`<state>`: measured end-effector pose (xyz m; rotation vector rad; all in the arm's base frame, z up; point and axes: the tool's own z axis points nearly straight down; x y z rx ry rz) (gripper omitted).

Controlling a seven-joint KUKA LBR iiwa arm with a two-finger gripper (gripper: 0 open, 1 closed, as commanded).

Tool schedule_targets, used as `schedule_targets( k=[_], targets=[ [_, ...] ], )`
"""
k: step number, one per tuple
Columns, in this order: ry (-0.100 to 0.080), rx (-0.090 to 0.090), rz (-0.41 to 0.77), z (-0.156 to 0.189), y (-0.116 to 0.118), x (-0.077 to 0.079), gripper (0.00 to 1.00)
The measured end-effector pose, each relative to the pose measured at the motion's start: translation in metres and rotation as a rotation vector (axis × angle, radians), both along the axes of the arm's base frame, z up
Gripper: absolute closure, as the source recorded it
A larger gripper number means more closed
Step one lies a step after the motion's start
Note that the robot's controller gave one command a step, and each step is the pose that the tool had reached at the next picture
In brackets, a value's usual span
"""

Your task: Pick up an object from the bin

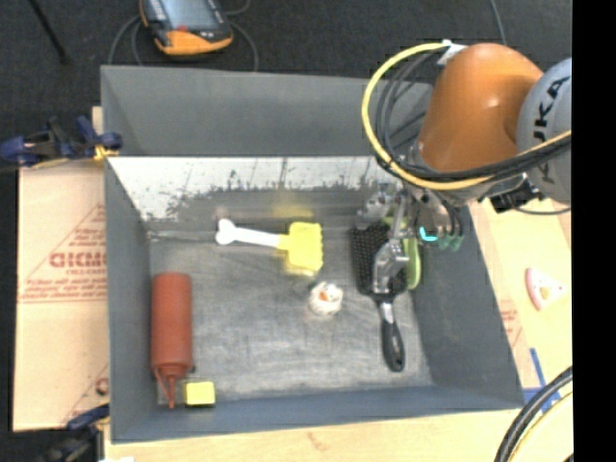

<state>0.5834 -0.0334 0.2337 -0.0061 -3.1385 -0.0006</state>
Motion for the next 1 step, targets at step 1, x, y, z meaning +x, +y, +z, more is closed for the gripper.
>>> schedule_targets(
  k=[1],
  targets=[
    [-0.008,-0.001,0.001,0.0044,-0.0002,0.0015,0.00]
  ],
)
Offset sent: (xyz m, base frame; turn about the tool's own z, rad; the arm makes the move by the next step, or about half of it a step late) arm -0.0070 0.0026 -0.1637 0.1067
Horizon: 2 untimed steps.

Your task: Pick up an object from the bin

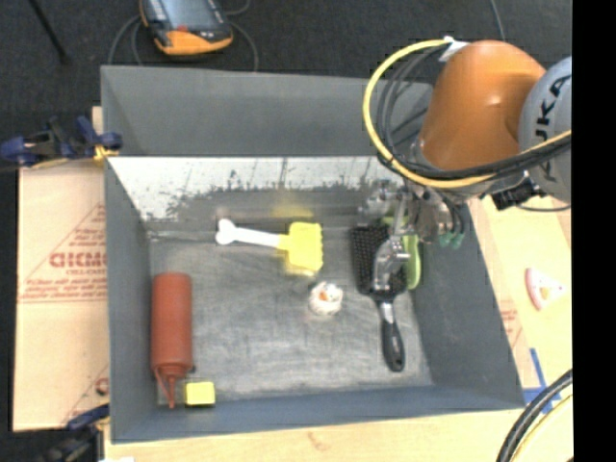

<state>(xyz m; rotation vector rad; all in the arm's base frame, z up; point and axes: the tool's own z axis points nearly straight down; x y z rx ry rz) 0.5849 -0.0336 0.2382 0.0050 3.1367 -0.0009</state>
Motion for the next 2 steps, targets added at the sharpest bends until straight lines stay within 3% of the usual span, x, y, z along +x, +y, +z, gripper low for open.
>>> schedule_targets(
  k=[1,2],
  targets=[
    [-0.004,0.002,-0.041,-0.068,0.001,-0.002,0.00],
    [0.003,0.000,-0.047,-0.134,0.001,-0.003,0.00]
  ],
)
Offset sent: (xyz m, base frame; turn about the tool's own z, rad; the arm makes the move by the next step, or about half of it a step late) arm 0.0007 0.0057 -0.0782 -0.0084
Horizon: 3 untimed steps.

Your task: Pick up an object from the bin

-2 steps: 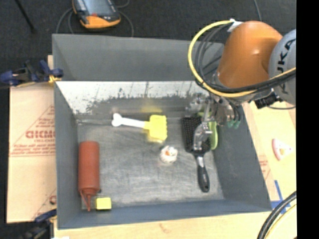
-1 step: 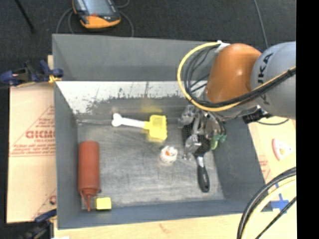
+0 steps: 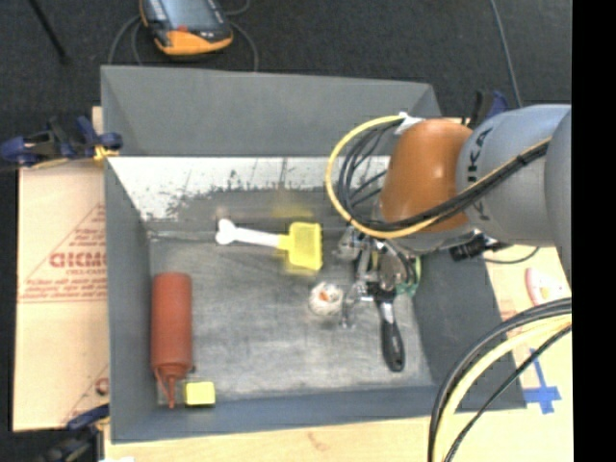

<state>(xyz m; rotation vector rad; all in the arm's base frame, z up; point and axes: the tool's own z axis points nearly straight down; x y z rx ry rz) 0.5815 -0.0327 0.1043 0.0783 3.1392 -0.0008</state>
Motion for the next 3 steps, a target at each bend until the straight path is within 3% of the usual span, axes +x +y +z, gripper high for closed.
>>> schedule_targets(
  k=[1,2,3],
  targets=[
    [-0.003,0.002,-0.041,0.006,-0.001,-0.006,0.00],
    [-0.006,0.000,-0.038,-0.034,0.010,-0.009,0.00],
    [-0.011,0.006,-0.329,-0.030,0.006,-0.016,1.00]
  ],
)
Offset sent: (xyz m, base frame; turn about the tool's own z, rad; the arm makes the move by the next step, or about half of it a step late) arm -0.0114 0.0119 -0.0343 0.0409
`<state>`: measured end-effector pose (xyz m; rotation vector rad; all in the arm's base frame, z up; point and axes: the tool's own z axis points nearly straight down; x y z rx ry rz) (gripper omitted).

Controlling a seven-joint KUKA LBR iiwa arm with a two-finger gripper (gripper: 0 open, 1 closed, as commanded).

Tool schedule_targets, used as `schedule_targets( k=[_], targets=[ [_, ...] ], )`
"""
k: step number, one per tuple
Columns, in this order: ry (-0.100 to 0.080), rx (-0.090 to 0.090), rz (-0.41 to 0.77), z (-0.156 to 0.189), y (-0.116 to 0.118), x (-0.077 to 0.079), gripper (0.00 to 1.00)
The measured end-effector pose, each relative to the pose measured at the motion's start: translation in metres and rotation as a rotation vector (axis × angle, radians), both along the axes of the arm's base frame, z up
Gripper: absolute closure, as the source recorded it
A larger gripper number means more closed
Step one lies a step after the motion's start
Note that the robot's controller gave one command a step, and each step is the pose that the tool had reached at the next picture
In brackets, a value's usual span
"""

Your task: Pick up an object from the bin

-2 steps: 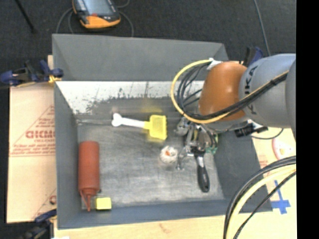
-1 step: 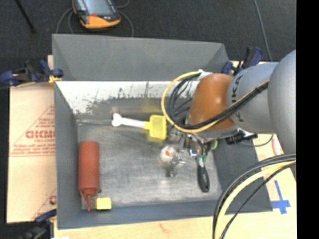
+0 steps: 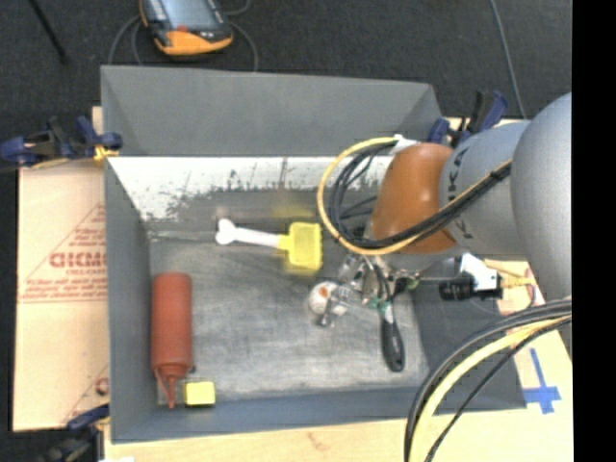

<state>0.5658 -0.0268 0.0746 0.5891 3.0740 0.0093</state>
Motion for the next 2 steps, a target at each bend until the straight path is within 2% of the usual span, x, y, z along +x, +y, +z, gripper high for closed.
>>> schedule_targets(
  k=[2],
  targets=[
    [0.000,0.000,0.001,0.0013,0.0001,0.0001,1.00]
  ],
)
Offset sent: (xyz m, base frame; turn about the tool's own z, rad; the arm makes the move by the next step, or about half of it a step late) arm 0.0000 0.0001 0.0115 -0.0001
